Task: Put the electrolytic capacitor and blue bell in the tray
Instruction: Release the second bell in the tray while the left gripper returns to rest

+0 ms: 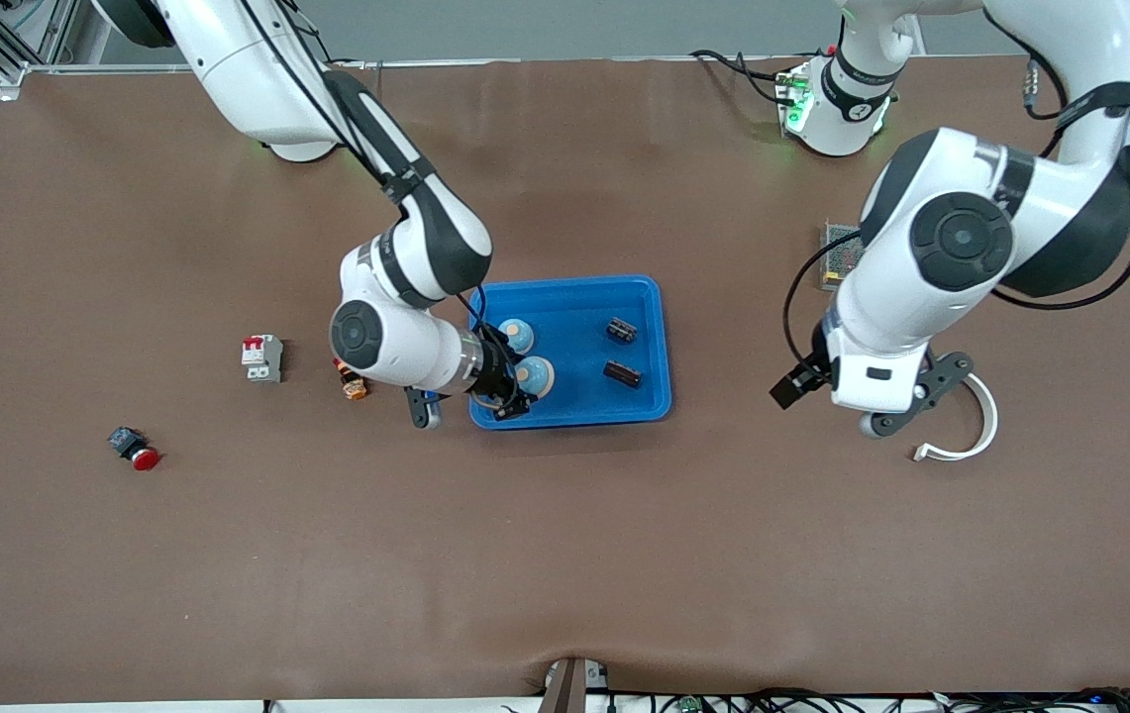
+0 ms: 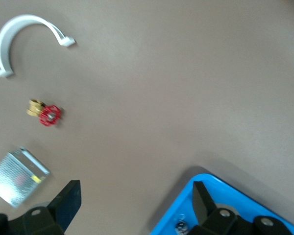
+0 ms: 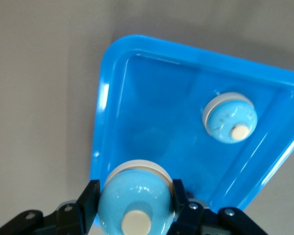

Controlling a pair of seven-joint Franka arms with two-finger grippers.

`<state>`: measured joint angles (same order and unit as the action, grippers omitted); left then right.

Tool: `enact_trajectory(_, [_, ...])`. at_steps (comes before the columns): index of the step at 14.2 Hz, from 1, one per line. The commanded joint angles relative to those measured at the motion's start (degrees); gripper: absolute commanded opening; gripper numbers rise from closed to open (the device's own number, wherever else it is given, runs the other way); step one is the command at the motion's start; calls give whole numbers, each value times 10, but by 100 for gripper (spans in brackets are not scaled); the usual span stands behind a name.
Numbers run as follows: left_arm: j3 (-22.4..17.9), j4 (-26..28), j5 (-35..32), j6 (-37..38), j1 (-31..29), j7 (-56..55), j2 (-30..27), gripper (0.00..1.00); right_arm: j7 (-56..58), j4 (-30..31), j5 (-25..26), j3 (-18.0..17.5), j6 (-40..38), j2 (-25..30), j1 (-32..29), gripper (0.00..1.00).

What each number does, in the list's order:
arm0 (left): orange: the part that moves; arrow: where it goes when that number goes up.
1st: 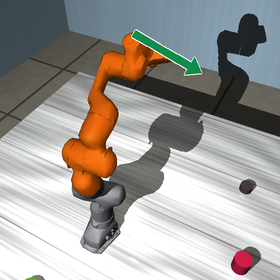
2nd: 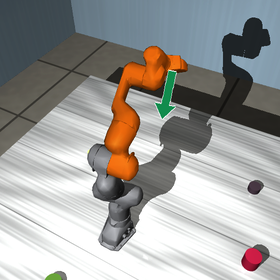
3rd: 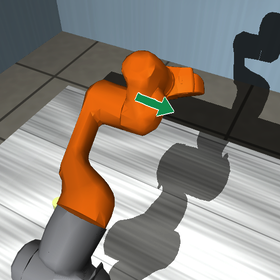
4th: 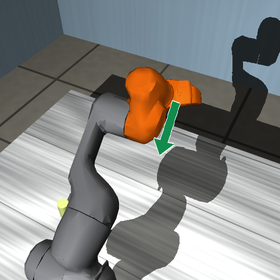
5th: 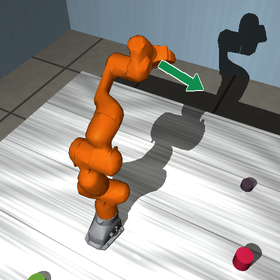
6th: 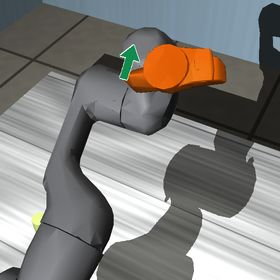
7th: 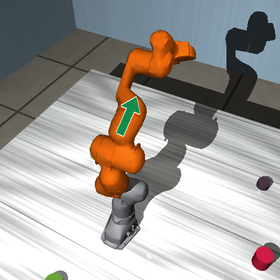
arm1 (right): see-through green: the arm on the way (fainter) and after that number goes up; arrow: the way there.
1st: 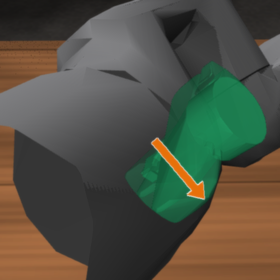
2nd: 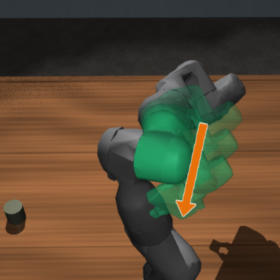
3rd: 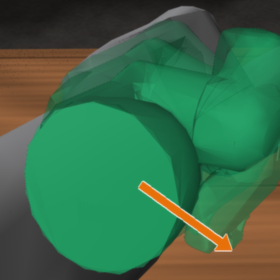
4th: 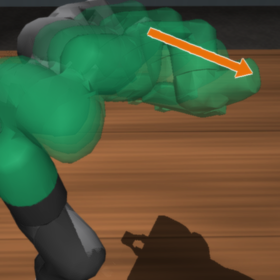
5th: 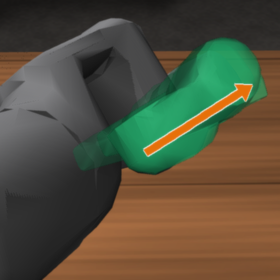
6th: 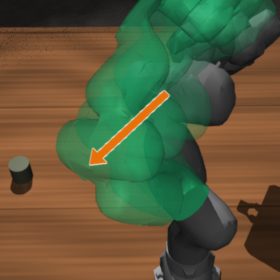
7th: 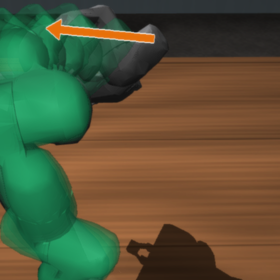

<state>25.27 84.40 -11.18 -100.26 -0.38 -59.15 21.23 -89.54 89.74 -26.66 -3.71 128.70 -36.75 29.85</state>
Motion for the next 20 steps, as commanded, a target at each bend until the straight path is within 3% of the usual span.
enact_trajectory(1, [1, 11, 10, 44, -28, 77, -35, 100, -58, -1, 63, 8, 1, -5, 20, 0])
enact_trajectory(9, [-1, 13, 4, 76, -93, 250, -77, 100, -64, 17, 121, 9, 39, -32, 35, 0])
enact_trajectory(12, [-1, 12, 2, 77, -124, 269, -81, 100, -64, 19, 135, 9, 46, -38, 34, 0])
enact_trajectory(20, [-3, 14, 12, 99, -136, 329, -121, 100, -64, 21, 172, 10, 47, -48, 35, 0])
